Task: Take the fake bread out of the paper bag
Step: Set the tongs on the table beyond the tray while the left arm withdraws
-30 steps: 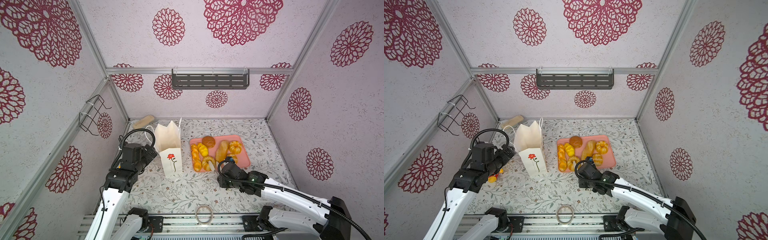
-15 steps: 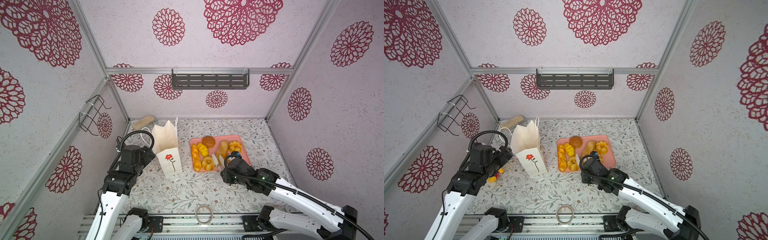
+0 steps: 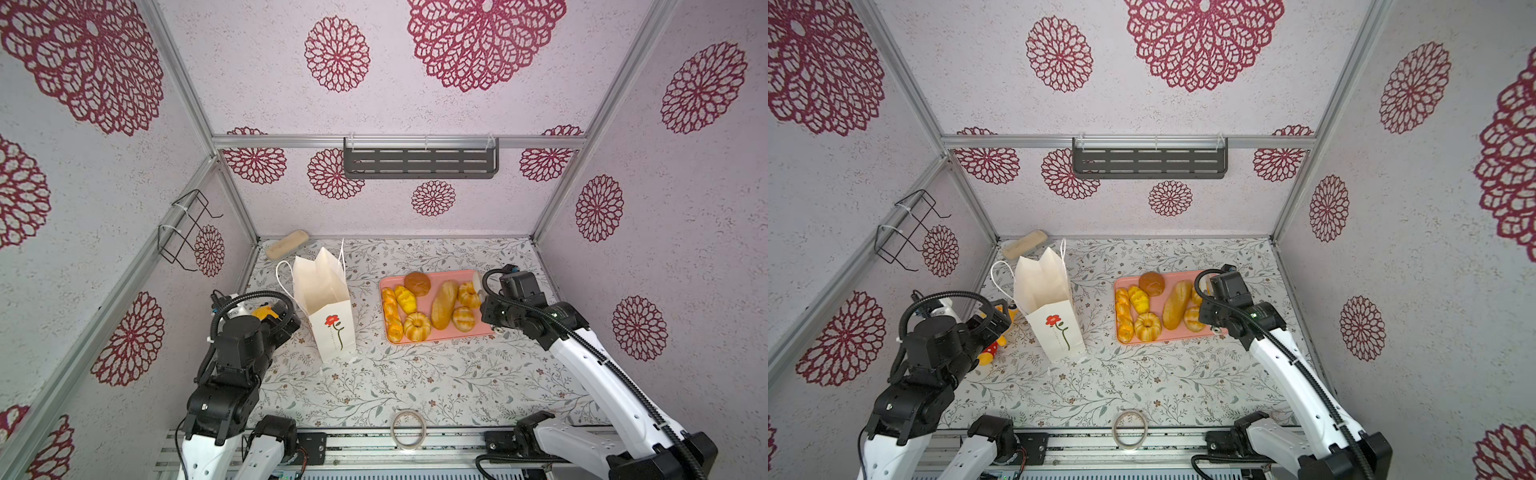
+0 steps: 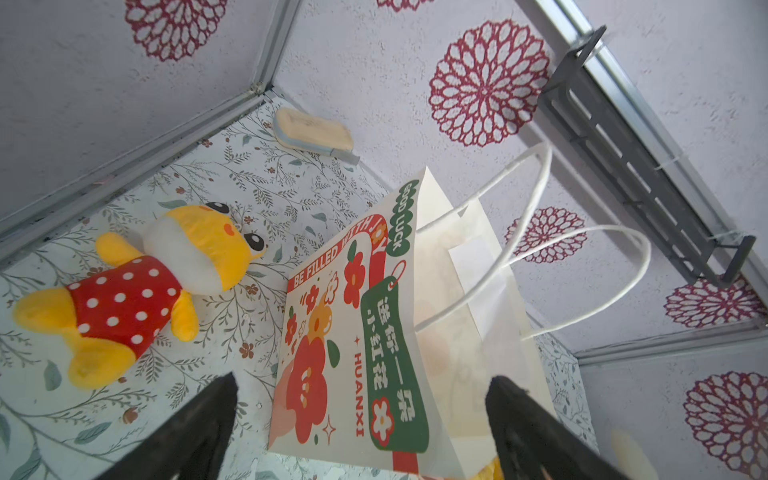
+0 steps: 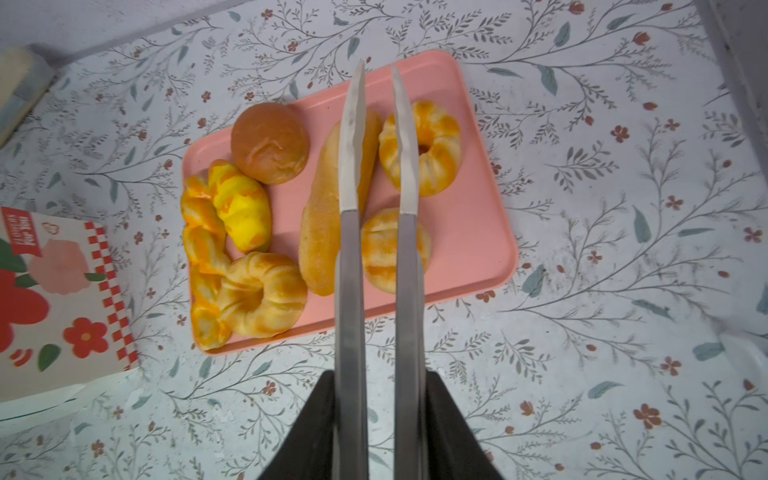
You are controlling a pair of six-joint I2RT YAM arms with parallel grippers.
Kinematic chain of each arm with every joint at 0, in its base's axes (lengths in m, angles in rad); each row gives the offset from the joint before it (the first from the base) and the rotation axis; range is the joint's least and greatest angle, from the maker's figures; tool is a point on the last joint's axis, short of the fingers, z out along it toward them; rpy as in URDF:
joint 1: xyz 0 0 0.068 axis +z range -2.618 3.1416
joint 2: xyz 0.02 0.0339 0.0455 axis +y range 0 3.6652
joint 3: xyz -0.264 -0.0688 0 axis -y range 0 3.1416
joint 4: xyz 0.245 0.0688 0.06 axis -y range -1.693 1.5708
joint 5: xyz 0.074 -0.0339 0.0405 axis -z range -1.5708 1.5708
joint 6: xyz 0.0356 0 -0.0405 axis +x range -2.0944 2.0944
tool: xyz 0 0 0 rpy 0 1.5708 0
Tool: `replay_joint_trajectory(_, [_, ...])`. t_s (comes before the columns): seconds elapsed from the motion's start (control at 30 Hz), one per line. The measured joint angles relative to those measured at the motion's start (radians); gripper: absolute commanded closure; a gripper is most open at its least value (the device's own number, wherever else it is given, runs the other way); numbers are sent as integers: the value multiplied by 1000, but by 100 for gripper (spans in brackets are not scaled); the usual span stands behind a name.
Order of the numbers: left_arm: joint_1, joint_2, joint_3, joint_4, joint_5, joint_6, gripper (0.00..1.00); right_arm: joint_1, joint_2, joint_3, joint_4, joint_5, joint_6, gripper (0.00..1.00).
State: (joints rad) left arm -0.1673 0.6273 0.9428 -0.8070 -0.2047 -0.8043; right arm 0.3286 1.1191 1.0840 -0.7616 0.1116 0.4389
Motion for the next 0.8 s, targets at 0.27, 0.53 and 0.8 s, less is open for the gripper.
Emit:
replay_joint_trajectory(0.27, [1,29,46,48,156,113,3,-322,171,2,180,-7,-235,68])
replay_joint_trajectory(0.53, [1,-45,76,75,310,206,3,-405,436,-77,581,-14,-450,60])
replay_joint_trajectory(0.8, [1,-214,129,62,-38,272,3,-409,689,-73,728,-21,-554,45])
